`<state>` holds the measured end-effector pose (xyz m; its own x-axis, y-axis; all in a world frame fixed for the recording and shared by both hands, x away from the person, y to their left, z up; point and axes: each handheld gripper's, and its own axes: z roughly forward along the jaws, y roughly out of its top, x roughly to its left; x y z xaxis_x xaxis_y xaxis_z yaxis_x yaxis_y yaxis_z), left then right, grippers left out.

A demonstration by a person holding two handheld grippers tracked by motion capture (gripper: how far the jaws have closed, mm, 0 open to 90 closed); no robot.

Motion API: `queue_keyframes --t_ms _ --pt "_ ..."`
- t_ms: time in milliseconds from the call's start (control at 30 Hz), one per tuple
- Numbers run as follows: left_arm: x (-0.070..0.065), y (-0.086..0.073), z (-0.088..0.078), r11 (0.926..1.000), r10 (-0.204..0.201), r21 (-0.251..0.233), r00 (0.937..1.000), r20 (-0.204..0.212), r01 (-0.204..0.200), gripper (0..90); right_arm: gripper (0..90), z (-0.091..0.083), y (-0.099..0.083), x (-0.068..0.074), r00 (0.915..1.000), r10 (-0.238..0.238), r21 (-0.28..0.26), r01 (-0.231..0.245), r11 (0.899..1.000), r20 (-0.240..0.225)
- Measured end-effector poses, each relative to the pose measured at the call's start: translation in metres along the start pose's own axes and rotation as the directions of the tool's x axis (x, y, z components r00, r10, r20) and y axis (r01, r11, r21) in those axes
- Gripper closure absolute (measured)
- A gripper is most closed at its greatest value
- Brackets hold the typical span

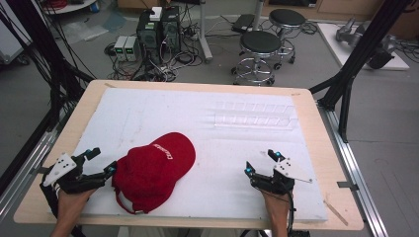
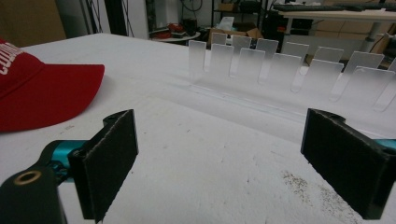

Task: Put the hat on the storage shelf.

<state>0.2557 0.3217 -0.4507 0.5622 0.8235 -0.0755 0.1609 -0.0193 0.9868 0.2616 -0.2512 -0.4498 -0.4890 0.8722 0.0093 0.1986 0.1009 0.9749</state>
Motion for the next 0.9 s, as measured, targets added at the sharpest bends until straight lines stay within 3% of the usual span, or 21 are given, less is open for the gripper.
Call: queue_keyframes --t_ms 300,467,633,900 --pt "-0.0007 -0.0008 -0.0020 0.9997 0.009 -0.022 1.0000 -0.002 -0.009 14.9 9.9 0.0000 0.0000 0.0000 1.0000 0.000 0.000 0.000 1.000 -0.003" --pt "0.0019 -0.0016 -0.0045 0.9986 -0.019 -0.049 0.9998 0.002 0.019 14.9 9.9 0.0002 0.0001 -0.0003 1.0000 0.006 0.003 -0.006 1.000 0.002" --pt "-0.0023 -0.0023 -0.0062 0.9976 0.022 -0.066 0.9998 0.000 -0.022 15.0 9.9 0.0005 0.0002 -0.0012 0.9999 0.010 0.001 -0.010 1.000 0.000" --pt "-0.0011 0.0063 -0.0093 0.9983 0.013 -0.056 0.9999 0.004 -0.012 14.9 9.9 0.0005 0.0003 -0.0012 0.9999 0.013 0.005 -0.013 1.000 -0.001"
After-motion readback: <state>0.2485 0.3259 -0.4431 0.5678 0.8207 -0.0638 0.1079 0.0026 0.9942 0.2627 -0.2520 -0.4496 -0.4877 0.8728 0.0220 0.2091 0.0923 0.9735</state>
